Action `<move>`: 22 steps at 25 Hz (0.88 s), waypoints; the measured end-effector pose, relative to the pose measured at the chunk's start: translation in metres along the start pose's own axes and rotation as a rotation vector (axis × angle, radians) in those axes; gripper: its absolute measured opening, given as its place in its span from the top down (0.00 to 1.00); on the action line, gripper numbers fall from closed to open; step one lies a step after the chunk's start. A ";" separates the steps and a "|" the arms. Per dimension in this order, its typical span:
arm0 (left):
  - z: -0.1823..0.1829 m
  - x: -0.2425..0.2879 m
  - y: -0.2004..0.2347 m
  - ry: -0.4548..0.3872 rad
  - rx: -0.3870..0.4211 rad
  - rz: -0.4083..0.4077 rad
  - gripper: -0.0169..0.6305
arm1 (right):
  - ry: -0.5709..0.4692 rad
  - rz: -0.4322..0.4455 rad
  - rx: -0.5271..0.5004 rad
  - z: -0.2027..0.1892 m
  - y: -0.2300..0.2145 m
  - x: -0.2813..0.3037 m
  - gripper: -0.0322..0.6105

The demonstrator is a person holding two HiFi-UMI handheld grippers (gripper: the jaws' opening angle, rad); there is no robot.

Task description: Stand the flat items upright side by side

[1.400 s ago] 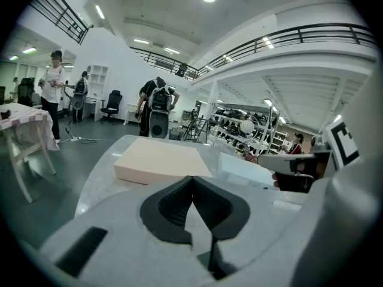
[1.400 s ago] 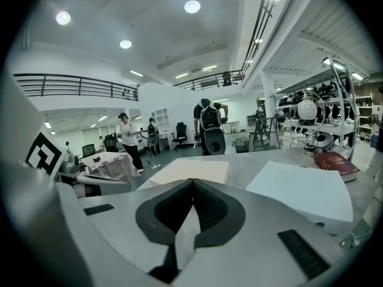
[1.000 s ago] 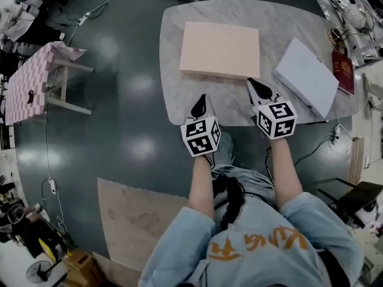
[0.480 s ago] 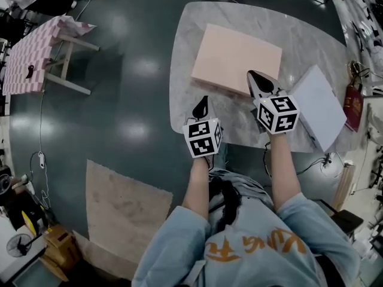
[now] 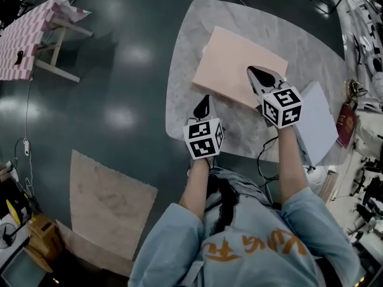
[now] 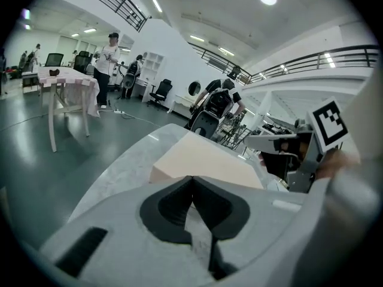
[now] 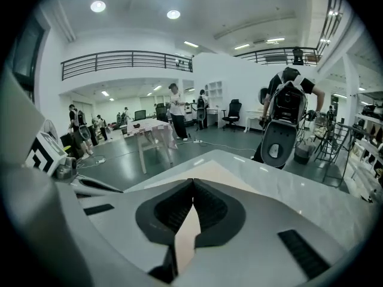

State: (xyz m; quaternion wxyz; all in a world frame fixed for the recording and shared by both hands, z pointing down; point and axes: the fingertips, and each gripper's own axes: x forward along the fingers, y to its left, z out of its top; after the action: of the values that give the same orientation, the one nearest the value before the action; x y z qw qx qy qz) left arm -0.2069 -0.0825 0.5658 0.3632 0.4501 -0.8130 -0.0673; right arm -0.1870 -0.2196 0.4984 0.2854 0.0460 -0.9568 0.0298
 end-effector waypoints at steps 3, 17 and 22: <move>0.000 0.004 0.001 -0.008 -0.057 -0.010 0.95 | 0.054 0.037 -0.106 0.003 0.003 0.010 0.95; -0.003 0.016 0.002 -0.024 -0.175 0.005 0.95 | 0.207 0.235 -0.386 0.022 0.003 0.053 0.92; -0.005 0.018 0.008 -0.034 -0.229 0.035 0.92 | 0.241 0.280 -0.428 0.019 -0.004 0.067 0.89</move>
State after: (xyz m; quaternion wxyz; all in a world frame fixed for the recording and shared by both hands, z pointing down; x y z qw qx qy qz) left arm -0.2151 -0.0906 0.5826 0.3994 0.3904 -0.8137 -0.1610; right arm -0.2529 -0.2302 0.5199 0.3932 -0.1519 -0.8977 -0.1284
